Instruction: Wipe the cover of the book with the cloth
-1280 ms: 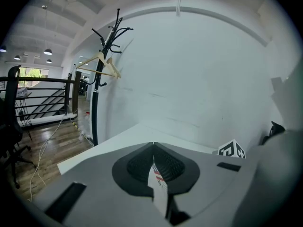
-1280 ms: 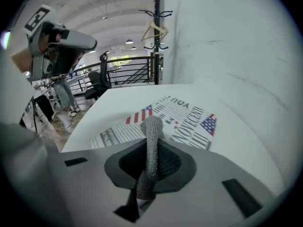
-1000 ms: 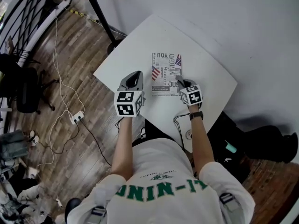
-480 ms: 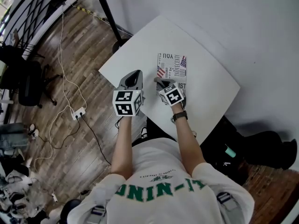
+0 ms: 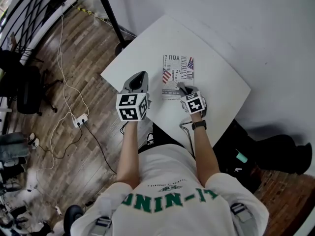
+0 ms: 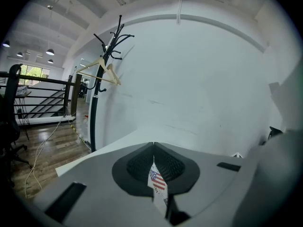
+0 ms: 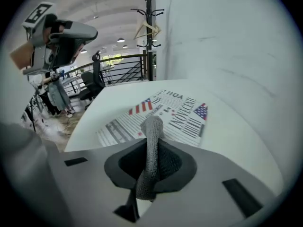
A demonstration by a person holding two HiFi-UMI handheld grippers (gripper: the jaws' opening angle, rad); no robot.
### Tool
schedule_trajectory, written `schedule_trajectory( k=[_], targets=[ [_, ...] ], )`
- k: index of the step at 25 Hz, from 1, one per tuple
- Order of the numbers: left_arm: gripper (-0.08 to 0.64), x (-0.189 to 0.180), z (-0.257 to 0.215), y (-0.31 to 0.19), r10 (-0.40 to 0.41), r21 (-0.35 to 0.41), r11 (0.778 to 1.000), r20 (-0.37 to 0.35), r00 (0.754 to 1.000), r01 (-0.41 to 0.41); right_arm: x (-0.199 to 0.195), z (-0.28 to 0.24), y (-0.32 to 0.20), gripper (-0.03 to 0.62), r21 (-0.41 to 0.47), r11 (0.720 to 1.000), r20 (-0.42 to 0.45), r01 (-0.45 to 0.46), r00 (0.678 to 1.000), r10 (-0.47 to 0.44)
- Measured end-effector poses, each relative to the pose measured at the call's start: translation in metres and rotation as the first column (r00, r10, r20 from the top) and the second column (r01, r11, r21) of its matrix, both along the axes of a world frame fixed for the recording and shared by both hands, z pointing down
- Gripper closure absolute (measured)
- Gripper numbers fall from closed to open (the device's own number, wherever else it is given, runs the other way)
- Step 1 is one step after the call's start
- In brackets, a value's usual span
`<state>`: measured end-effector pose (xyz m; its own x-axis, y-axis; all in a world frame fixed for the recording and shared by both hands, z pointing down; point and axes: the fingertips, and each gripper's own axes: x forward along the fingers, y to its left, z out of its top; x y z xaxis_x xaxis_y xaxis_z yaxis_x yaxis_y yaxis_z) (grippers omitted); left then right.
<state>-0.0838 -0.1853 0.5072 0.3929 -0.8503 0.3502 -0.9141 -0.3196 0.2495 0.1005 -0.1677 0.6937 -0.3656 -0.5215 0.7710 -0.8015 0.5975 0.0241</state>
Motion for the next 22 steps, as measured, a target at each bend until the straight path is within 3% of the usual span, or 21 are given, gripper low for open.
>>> schedule_trajectory(
  k=[4,10,14,18,22],
  targets=[
    [0.546,0.018,0.005,-0.001,0.042,-0.004,0.999,-0.001,0.999,-0.042,0.048,0.0,-0.001,0.545,0.013,0.995,-0.025,-0.1,0.995,0.1],
    [0.546,0.022,-0.004,0.001,0.06,0.016,0.998,0.0,0.998,-0.06,0.048,0.004,-0.002,0.548,0.019,0.993,-0.089,-0.115,0.989,0.117],
    [0.546,0.003,-0.003,0.004,0.027,0.009,1.0,0.005,1.0,-0.027,-0.02,-0.011,0.002,0.546,0.036,0.998,-0.083,0.056,0.995,-0.053],
    [0.546,-0.015,-0.001,0.009,-0.01,0.0,1.0,0.009,1.0,0.01,-0.096,-0.01,0.018,0.546,0.025,0.975,-0.06,0.222,0.974,-0.22],
    [0.546,-0.032,-0.003,0.012,-0.045,0.006,0.999,0.012,0.999,0.045,-0.11,0.0,0.026,0.545,0.006,0.967,-0.08,0.254,0.964,-0.253]
  ],
)
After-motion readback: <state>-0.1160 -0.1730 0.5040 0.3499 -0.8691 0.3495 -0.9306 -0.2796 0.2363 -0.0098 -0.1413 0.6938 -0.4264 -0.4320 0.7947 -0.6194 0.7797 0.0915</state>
